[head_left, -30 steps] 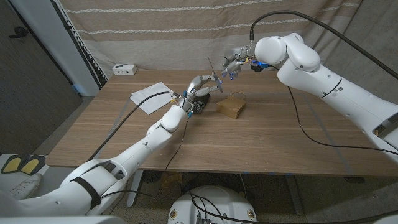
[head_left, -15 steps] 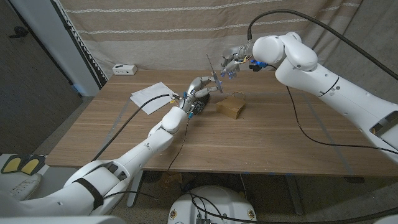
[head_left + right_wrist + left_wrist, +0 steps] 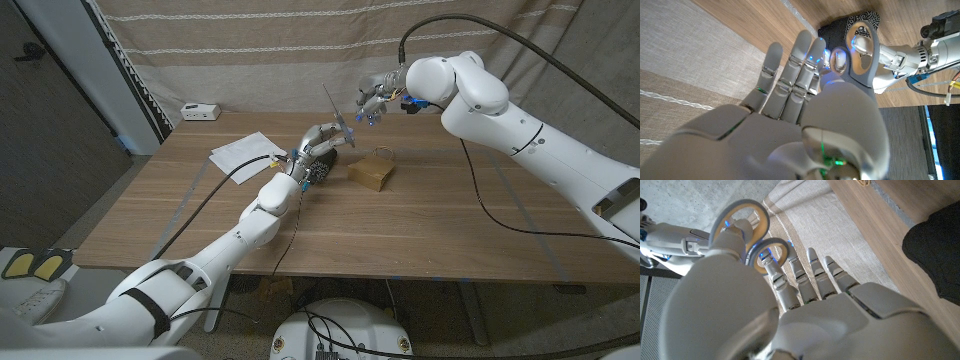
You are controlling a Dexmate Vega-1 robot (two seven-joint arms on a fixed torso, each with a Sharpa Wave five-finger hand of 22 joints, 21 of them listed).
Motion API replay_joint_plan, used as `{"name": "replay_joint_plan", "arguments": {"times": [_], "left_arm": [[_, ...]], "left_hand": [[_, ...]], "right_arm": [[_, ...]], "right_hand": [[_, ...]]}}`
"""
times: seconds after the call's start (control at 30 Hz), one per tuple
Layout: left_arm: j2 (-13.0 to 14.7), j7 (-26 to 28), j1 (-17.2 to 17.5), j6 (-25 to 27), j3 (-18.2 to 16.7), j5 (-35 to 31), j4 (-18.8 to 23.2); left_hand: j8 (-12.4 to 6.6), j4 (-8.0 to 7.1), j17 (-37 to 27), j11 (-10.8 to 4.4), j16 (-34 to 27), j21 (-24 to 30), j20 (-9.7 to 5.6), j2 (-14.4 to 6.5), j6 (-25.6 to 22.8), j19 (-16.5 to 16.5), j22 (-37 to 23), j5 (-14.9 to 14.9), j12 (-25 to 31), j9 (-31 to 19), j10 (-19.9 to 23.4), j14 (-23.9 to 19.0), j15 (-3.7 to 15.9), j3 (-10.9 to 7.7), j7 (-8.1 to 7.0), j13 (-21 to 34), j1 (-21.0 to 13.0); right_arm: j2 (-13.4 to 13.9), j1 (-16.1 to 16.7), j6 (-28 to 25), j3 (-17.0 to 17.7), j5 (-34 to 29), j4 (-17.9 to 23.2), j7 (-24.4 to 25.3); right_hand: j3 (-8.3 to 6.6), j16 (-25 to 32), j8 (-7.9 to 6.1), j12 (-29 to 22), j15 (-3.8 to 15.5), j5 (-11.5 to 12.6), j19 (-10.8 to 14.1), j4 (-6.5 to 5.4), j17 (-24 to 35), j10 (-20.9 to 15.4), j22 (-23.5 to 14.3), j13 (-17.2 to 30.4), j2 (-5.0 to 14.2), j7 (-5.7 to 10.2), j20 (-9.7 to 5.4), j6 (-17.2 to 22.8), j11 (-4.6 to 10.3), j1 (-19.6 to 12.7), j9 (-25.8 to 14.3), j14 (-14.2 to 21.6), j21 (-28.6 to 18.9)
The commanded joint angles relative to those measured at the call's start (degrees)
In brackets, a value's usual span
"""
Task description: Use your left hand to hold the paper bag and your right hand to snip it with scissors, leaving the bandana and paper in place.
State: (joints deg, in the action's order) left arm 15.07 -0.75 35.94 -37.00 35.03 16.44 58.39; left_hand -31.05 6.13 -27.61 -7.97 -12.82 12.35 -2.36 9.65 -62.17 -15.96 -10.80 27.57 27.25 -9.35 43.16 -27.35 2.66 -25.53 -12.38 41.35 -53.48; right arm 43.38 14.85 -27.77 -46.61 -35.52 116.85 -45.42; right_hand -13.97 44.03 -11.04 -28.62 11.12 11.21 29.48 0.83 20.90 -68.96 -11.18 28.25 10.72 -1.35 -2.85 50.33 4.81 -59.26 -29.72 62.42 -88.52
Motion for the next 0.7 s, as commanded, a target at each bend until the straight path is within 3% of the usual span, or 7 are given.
{"name": "replay_joint_plan", "arguments": {"times": [0.03,0.63,0.7], "left_arm": [[0.55,-1.86,1.44,0.04,-1.29,3.0,2.6],[2.14,-3.44,4.34,-0.39,-3.41,6.25,7.18],[2.15,-3.65,4.67,-0.03,-3.6,6.93,7.63]], "left_hand": [[-0.39,-0.29,-0.04,-4.36,0.24,0.19,-3.6,-1.45,-5.63,-0.45,-0.11,0.44,-0.11,-4.16,5.11,-0.31,10.12,-0.87,0.4,-0.03,-0.51],[-0.37,-0.45,0.21,-4.38,0.74,0.22,-3.65,-1.45,-5.83,-0.67,-0.15,0.18,-0.23,-4.19,5.29,-0.18,10.07,-0.97,0.62,-0.32,-0.38],[-0.18,-0.55,0.3,-4.38,0.82,0.19,-4.1,-1.66,-5.82,-0.67,-0.14,0.02,-0.23,-3.93,5.38,-0.28,10.08,-1.07,0.69,-0.37,-0.35]], "right_arm": [[-0.34,0.82,-0.58,0.43,0.01,-1.16,1.78],[-0.25,2.29,-2.67,1.12,1.43,-1.13,4.97],[-0.3,2.46,-3.18,1.17,1.65,-1.1,5.25]], "right_hand": [[0.04,-0.49,0.17,0.31,1.71,0.25,-0.18,0.32,-0.08,0.26,-0.01,-0.2,0.0,0.14,-8.17,-0.56,0.07,0.67,0.14,-0.42,0.0],[-0.05,-3.48,0.13,2.44,1.65,0.47,-2.88,-0.06,-1.37,3.24,1.05,-2.15,-0.25,0.76,-6.74,-2.56,-0.1,2.09,0.98,-4.31,2.2],[-0.78,-4.36,0.01,2.7,1.77,0.6,-4.11,-0.02,-1.72,3.49,1.26,-2.57,0.43,0.96,-6.2,-2.64,0.07,1.86,1.17,-5.22,3.12]]}}
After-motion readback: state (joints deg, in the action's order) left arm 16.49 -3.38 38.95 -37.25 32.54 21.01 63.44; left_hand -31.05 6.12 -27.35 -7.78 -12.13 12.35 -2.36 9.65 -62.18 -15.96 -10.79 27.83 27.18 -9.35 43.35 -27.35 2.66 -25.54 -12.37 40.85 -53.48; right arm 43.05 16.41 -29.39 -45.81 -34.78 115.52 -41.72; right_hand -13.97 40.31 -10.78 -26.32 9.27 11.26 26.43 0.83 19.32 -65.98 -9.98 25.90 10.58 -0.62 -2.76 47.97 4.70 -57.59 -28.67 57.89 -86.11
